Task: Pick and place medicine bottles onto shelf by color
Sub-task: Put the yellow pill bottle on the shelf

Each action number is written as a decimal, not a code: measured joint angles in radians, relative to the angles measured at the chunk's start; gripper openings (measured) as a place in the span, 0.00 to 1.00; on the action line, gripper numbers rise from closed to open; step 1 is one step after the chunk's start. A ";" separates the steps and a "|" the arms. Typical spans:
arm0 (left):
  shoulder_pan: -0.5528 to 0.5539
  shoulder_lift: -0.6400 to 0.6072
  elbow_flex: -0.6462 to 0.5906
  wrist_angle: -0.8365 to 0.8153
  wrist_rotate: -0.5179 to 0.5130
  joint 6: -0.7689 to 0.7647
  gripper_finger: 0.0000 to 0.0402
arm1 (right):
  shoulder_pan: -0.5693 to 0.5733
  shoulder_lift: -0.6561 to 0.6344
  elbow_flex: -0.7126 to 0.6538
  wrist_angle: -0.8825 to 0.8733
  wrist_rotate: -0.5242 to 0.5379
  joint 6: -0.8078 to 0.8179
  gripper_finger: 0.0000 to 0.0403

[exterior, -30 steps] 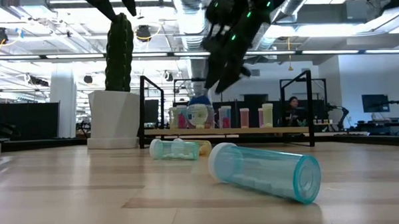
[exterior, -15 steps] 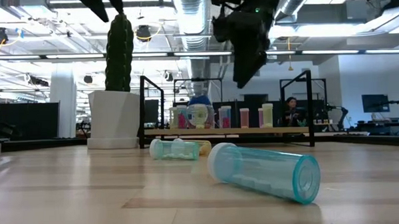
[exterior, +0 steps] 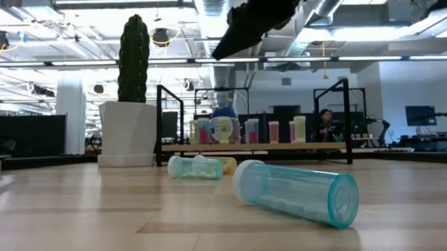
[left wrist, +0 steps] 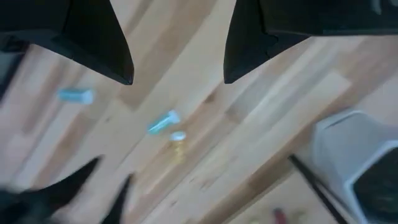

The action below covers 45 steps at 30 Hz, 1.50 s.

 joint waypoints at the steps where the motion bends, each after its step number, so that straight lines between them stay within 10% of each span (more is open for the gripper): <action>1: -0.022 0.000 0.000 0.012 -0.019 -0.026 0.59 | -0.004 0.000 -0.010 0.012 0.000 0.000 0.63; 12: -0.165 0.000 0.000 0.126 -0.162 -0.215 0.59 | -0.074 0.033 -0.006 0.057 -0.004 -0.038 0.63; 45: -0.216 0.001 0.000 0.187 -0.160 -0.368 0.59 | -0.146 0.295 0.060 0.057 -0.075 -0.221 0.63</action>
